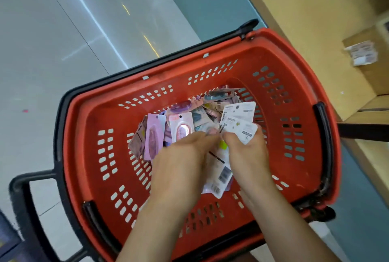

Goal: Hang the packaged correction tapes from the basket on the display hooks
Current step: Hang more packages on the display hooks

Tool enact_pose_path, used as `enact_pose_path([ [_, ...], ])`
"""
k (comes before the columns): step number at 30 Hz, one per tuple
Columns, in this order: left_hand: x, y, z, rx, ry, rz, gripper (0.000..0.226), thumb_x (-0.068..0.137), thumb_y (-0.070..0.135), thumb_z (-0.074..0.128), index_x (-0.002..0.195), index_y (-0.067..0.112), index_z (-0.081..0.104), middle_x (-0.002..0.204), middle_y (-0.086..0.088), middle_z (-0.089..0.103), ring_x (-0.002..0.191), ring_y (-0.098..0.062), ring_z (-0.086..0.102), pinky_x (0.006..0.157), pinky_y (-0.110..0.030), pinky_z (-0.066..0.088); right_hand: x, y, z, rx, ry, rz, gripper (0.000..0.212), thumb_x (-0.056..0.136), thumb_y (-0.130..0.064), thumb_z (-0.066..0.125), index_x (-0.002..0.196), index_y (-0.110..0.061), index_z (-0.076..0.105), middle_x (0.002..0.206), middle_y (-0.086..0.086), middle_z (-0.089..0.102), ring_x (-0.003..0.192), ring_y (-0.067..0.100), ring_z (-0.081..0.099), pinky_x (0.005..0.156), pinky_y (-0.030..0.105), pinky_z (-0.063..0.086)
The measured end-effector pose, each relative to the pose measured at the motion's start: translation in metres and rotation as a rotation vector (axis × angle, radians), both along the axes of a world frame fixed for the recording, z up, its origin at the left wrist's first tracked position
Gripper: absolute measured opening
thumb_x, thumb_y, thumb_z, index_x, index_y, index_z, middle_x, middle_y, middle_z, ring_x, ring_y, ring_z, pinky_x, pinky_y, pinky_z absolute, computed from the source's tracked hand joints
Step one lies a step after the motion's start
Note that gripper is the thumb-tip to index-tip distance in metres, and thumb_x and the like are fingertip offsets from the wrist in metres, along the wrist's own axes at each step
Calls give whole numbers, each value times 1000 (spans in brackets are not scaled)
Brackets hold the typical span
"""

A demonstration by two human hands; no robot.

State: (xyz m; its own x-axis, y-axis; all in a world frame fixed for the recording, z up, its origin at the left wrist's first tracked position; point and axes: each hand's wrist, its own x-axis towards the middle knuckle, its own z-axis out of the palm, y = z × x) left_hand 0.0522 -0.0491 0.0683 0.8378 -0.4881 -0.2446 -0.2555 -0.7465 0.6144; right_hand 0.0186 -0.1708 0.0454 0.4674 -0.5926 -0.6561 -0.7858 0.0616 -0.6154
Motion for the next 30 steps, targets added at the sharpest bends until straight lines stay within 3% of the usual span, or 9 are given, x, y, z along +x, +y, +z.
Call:
enact_pose_path([
  [4,-3,1,18,75,-59,-75,42,76,14,72,113,32,69,96,12,72,63,-21,69,37,-30,47,10,5,17,165,-48,-51,37,86,-18,59,122,-29,60,108,-9,73,101,14,69,90,39,56],
  [8,-13,0,41,88,2,-120,56,89,56,36,132,28,60,114,11,69,66,-21,70,42,-33,50,17,-1,38,228,-91,-55,30,94,-9,48,117,-26,57,90,-7,73,88,15,70,80,35,56],
  [12,-20,4,57,100,46,-105,66,83,61,40,137,27,57,118,11,70,68,-13,69,45,-28,50,19,0,59,303,-139,-48,28,97,-16,50,121,-29,55,93,-10,74,91,13,71,80,34,57],
  [15,-22,0,58,94,64,-55,44,81,44,51,119,28,64,111,13,70,63,-19,67,45,-28,47,18,-2,69,390,-180,-24,34,94,-43,58,127,-36,52,104,-15,74,92,4,71,70,21,55],
  [17,-25,-2,57,95,77,23,13,86,34,55,90,25,64,78,6,65,52,-19,56,43,-28,38,17,-3,73,389,-198,25,57,84,-61,56,134,-36,49,121,-16,68,103,0,66,80,18,54],
  [21,-23,6,59,-94,258,209,38,91,17,56,58,22,38,47,8,39,44,-10,33,44,-20,24,16,-8,69,190,-238,180,24,96,-27,62,117,-36,55,111,-13,70,101,4,67,90,27,53],
  [24,-12,28,65,-296,493,302,40,97,19,56,59,10,48,48,10,28,44,-6,22,43,-19,20,16,-33,73,-12,-245,341,42,92,2,58,115,-32,53,102,-18,66,89,-3,65,73,10,47],
  [28,4,59,70,-514,785,317,46,92,43,61,82,-2,66,68,-12,49,64,-20,40,59,-32,33,16,-73,93,-56,-307,593,80,94,6,53,139,-55,28,130,-39,43,112,-27,45,85,-5,36],
  [30,11,67,77,-550,856,291,40,94,40,63,87,1,71,77,-18,61,71,-24,52,66,-36,41,19,-80,93,-91,-275,747,66,96,4,50,132,-51,47,131,-29,48,123,-13,45,95,-2,33],
])
